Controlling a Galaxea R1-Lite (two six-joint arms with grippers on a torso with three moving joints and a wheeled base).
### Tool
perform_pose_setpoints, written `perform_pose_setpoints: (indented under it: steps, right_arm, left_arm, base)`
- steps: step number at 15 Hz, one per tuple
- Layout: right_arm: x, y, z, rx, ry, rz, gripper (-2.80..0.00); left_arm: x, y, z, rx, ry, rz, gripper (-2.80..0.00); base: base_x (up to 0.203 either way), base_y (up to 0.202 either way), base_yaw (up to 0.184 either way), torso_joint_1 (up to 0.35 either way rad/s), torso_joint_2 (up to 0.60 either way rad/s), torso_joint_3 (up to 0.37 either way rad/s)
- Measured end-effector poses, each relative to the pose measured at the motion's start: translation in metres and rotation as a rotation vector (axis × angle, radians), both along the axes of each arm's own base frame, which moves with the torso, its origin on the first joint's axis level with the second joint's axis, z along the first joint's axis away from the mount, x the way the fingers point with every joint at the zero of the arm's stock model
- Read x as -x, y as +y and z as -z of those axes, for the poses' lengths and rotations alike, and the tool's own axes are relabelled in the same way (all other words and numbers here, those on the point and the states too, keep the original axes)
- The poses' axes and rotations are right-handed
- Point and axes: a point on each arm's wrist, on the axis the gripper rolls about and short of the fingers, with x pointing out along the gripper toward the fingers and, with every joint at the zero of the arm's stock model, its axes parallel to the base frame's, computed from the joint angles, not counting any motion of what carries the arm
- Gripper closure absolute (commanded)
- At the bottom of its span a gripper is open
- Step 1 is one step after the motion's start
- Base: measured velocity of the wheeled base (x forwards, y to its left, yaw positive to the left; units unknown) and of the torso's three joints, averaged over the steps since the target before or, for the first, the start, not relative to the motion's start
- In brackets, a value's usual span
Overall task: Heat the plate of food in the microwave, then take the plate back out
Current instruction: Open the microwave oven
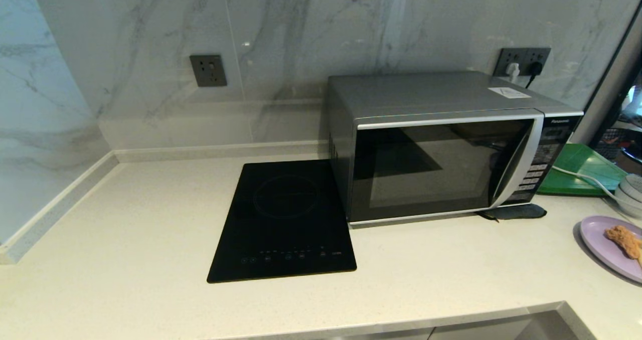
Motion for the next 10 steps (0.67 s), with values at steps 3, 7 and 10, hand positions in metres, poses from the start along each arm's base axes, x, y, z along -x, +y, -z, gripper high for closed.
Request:
perform_pose_setpoints:
  steps: [3,7,10]
  right_arm:
    - [0.0000,0.0000,0.0000,0.002,0.000,0.000,0.00]
    - [0.0000,0.0000,0.0000,0.002,0.001,0.002,0.00]
    - [0.0000,-0.0001,0.0000,0.001,0.000,0.005,0.00]
  left_arm:
    - [0.0000,0.0000,0.0000,0.000,0.000,0.000,0.00]
    - [0.0000,0.0000,0.0000,0.000,0.000,0.000,0.00]
    - [0.0000,0.0000,0.0000,0.000,0.000,0.000,0.00]
  base:
    - [0.000,0.000,0.000,0.000,0.00,0.000]
    - [0.000,0.000,0.000,0.000,0.00,0.000]
    - [0.000,0.000,0.000,0.000,0.00,0.000]
